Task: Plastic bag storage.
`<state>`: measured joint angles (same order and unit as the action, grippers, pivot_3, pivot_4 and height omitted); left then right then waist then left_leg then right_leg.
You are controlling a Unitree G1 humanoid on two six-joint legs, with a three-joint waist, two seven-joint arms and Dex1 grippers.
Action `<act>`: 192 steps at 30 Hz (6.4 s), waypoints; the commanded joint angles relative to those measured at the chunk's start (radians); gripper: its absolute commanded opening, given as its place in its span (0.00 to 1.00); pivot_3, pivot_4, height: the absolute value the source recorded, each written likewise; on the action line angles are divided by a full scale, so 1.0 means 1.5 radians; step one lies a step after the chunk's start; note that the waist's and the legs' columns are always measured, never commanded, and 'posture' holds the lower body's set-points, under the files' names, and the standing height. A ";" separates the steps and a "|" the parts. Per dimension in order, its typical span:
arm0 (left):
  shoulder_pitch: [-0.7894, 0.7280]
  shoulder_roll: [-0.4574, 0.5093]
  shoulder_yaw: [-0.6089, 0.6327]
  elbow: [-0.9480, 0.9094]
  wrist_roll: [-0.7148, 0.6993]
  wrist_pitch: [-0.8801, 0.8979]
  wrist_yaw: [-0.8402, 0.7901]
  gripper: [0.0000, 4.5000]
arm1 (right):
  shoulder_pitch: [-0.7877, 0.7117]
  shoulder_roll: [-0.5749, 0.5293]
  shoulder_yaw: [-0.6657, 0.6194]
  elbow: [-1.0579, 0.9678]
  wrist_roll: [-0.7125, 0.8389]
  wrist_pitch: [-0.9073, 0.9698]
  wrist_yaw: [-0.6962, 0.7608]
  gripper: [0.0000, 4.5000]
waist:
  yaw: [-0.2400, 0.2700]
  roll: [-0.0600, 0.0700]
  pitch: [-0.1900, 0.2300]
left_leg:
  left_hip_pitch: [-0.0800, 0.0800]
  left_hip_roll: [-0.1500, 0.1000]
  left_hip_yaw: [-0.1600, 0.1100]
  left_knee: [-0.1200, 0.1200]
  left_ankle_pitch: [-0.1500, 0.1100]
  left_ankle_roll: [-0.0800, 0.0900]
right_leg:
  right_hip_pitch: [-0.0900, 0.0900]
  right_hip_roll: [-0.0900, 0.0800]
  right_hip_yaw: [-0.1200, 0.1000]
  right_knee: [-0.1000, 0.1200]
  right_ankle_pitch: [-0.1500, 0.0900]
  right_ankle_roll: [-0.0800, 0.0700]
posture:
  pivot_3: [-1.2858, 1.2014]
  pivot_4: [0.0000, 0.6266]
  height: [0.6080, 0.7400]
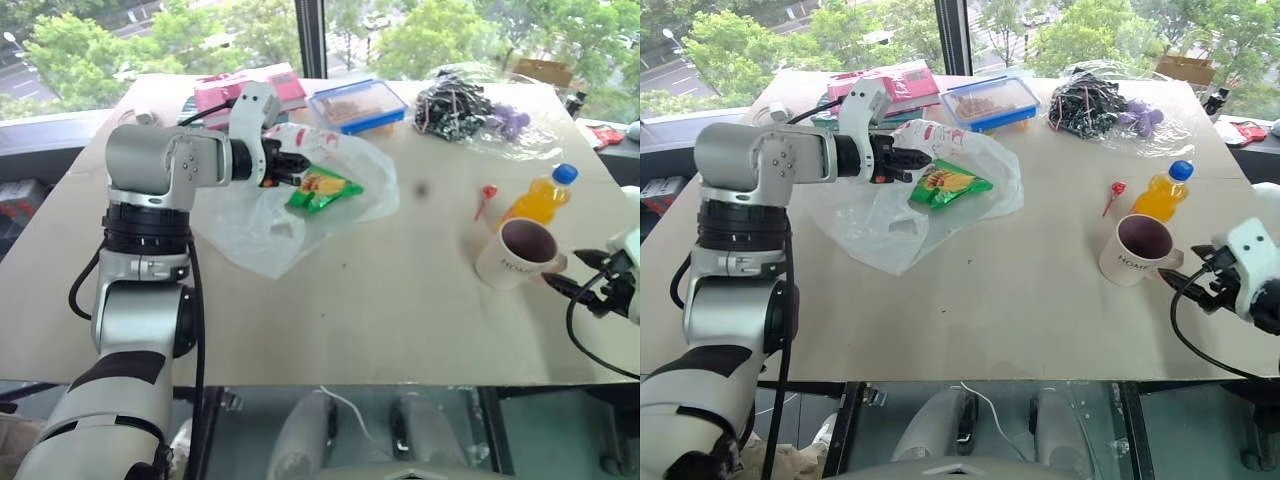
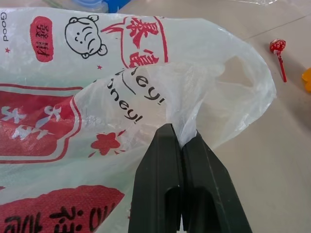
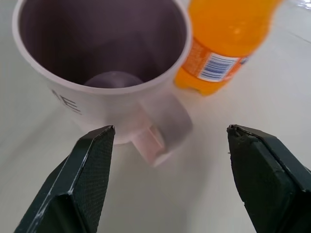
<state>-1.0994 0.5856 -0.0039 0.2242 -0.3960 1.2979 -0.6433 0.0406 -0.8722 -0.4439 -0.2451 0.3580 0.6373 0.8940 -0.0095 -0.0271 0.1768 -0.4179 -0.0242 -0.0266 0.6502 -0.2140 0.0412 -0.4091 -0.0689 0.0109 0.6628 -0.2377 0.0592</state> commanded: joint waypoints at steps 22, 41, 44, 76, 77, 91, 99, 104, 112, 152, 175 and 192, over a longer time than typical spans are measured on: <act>0.002 0.029 0.026 -0.030 -0.015 -0.004 -0.015 0.00 | 0.011 0.026 -0.052 -0.327 0.198 0.150 -0.093 0.09 | -0.002 0.000 0.000 | 0.000 0.000 0.000 0.000 0.000 0.000 | 0.000 0.000 0.000 0.000 0.000 0.000 | 0.52 0.24 1.00; 0.011 0.057 0.068 -0.084 -0.074 -0.007 -0.064 0.00 | -0.531 0.482 0.586 0.155 -0.084 -0.032 -0.310 0.09 | -0.008 0.000 0.000 | -0.009 -0.002 -0.001 0.001 0.002 -0.003 | -0.010 0.000 0.001 0.001 0.001 0.000 | 0.52 0.24 1.00; 0.027 0.057 0.081 -0.119 -0.091 0.013 -0.054 0.00 | -0.562 0.534 0.607 0.233 -0.114 -0.067 -0.292 0.09 | -0.011 0.000 0.000 | -0.009 -0.002 -0.001 0.001 0.002 -0.003 | -0.010 0.000 0.001 0.001 0.001 0.000 | 0.52 0.24 1.00; 0.097 0.019 0.117 -0.196 -0.101 0.055 0.081 0.00 | -0.758 0.682 0.514 0.504 -0.180 -0.180 -0.226 0.93 | -0.023 0.000 0.001 | -0.009 -0.002 0.000 0.000 0.003 -0.006 | -0.016 -0.001 0.004 0.009 0.001 0.000 | 0.52 0.24 1.00; 0.096 0.014 0.118 -0.186 -0.096 0.049 0.087 0.00 | -0.726 0.656 0.527 0.426 -0.179 -0.144 -0.204 0.93 | -0.020 0.000 0.000 | -0.009 -0.002 0.000 -0.001 0.003 -0.006 | -0.016 -0.001 0.004 0.009 0.001 0.000 | 0.52 0.24 1.00; 0.069 -0.004 0.102 -0.089 -0.077 -0.017 0.086 0.00 | -0.544 0.431 0.325 -0.130 -0.171 0.329 -0.351 0.93 | -0.018 0.000 0.000 | -0.009 -0.003 0.000 0.001 0.002 -0.003 | -0.015 -0.001 0.004 0.010 0.001 0.000 | 0.52 0.24 1.00; 0.061 -0.003 0.094 -0.086 -0.072 -0.031 0.089 0.00 | -0.551 0.497 0.267 0.067 -0.282 0.269 -0.591 0.93 | -0.017 0.000 0.000 | -0.009 -0.004 0.001 0.001 0.003 -0.006 | -0.015 -0.002 0.005 0.010 0.001 0.000 | 0.52 0.24 1.00; 0.068 -0.002 0.099 -0.088 -0.070 -0.027 0.094 0.00 | -0.530 0.500 0.228 0.047 -0.279 0.270 -0.608 0.93 | -0.018 0.000 0.000 | -0.010 -0.003 0.001 0.000 0.003 -0.006 | -0.016 -0.002 0.005 0.009 0.001 0.000 | 0.52 0.24 1.00; 0.065 -0.017 0.098 -0.080 -0.070 -0.026 0.101 0.00 | -0.501 0.519 0.181 0.086 -0.253 0.258 -0.625 0.93 | -0.019 0.000 0.000 | -0.009 -0.003 0.001 0.000 0.003 -0.005 | -0.016 -0.001 0.005 0.009 0.001 0.000 | 0.52 0.24 1.00; 0.045 0.027 0.107 -0.074 -0.085 -0.042 0.050 0.00 | -0.521 0.511 0.417 -0.042 0.049 0.331 -0.433 0.02 | -0.020 0.001 0.001 | -0.008 -0.001 0.001 0.001 0.002 -0.003 | -0.014 0.001 0.004 0.010 0.001 0.000 | 0.52 0.24 1.00; 0.089 0.021 0.143 -0.101 -0.107 -0.026 0.087 0.00 | -0.699 0.537 0.463 0.377 -0.191 -0.048 -0.327 0.51 | -0.018 0.001 0.001 | -0.010 -0.004 -0.001 -0.001 0.003 -0.006 | -0.016 -0.001 0.004 0.007 0.002 0.000 | 0.52 0.24 1.00; 0.069 -0.001 0.109 -0.029 -0.084 -0.083 0.072 0.00 | -0.394 0.300 0.105 -0.354 -0.206 0.460 -0.541 0.99 | -0.001 0.001 0.001 | -0.010 -0.003 0.000 0.001 0.002 -0.003 | -0.015 -0.002 0.004 0.009 0.001 0.000 | 0.52 0.24 1.00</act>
<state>-0.9671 0.5813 0.1589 0.1862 -0.5257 1.2037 -0.5216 -0.5618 -0.3982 -0.2562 -0.7251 0.0914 1.3300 0.1243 -0.0113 -0.0258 0.1781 -0.4323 -0.0293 -0.0262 0.6510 -0.2108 0.0362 -0.4317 -0.0712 0.0168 0.6761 -0.2355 0.0587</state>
